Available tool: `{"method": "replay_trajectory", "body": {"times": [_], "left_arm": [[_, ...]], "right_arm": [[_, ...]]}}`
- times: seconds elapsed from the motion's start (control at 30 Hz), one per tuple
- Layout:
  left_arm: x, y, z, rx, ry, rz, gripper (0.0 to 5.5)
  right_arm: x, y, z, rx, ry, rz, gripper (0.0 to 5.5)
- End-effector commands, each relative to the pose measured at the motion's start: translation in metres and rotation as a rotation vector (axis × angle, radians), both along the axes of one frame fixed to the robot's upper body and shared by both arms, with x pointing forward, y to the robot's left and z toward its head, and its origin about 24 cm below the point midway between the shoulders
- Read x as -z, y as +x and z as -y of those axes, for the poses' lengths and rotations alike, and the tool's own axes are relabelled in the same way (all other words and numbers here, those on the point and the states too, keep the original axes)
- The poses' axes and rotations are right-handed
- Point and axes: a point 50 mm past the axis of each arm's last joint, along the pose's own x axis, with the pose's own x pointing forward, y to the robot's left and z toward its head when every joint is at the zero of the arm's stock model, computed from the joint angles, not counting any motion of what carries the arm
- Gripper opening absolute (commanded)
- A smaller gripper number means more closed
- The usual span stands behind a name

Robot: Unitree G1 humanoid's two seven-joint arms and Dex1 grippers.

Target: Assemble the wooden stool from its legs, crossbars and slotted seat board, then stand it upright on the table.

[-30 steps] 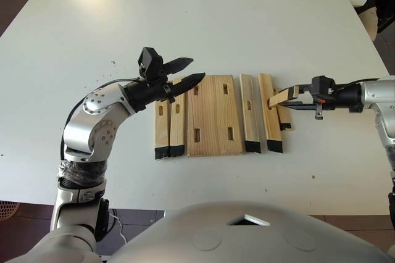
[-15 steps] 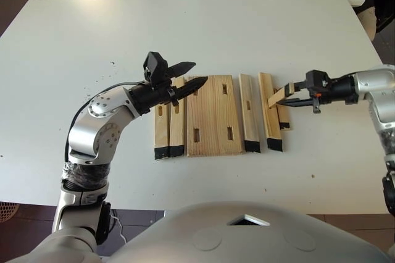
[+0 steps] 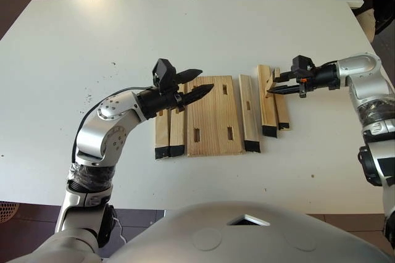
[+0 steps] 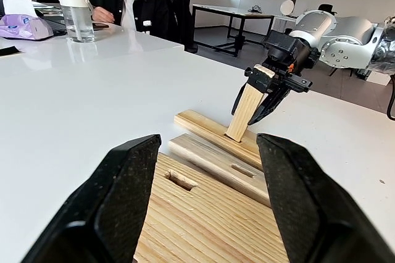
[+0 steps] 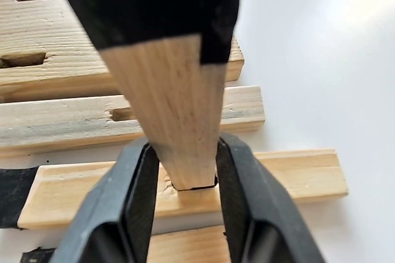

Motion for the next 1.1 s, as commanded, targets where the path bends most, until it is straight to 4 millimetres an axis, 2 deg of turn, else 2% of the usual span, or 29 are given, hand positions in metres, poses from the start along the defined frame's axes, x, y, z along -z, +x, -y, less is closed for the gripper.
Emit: {"method": "replay_trajectory", "body": {"times": [0.03, 0.3, 0.57, 0.6, 0.7, 0.83, 0.97, 1.1], "left_arm": [[0.002, 0.0, 0.001, 0.013, 0.014, -0.018, 2.9], [0.001, 0.001, 0.001, 0.022, 0.021, -0.021, 2.9], [0.001, 0.004, 0.002, 0.028, 0.024, -0.021, 2.9], [0.0, 0.004, 0.002, 0.029, 0.025, -0.02, 2.9], [0.0, 0.004, 0.002, 0.031, 0.028, -0.018, 2.9], [0.001, 0.005, 0.0, 0.03, 0.037, -0.018, 2.9], [0.001, 0.006, -0.001, 0.026, 0.041, -0.015, 2.9], [0.001, 0.005, -0.003, 0.018, 0.042, -0.013, 2.9]], "right_arm": [[0.074, -0.044, 0.018, 0.087, -0.102, -0.32, 1.3], [0.082, -0.049, 0.017, 0.115, -0.077, -0.31, 1.3], [0.083, -0.04, 0.011, 0.169, -0.069, -0.174, 1.3], [0.084, -0.04, 0.011, 0.172, -0.069, -0.165, 1.67], [0.085, -0.04, 0.01, 0.177, -0.065, -0.155, 2.09], [0.084, -0.036, 0.008, 0.208, -0.035, -0.105, 2.38], [0.069, -0.03, 0.009, 0.209, 0.028, -0.049, 2.38], [0.033, -0.028, 0.008, 0.177, 0.145, 0.054, 2.38]]}}
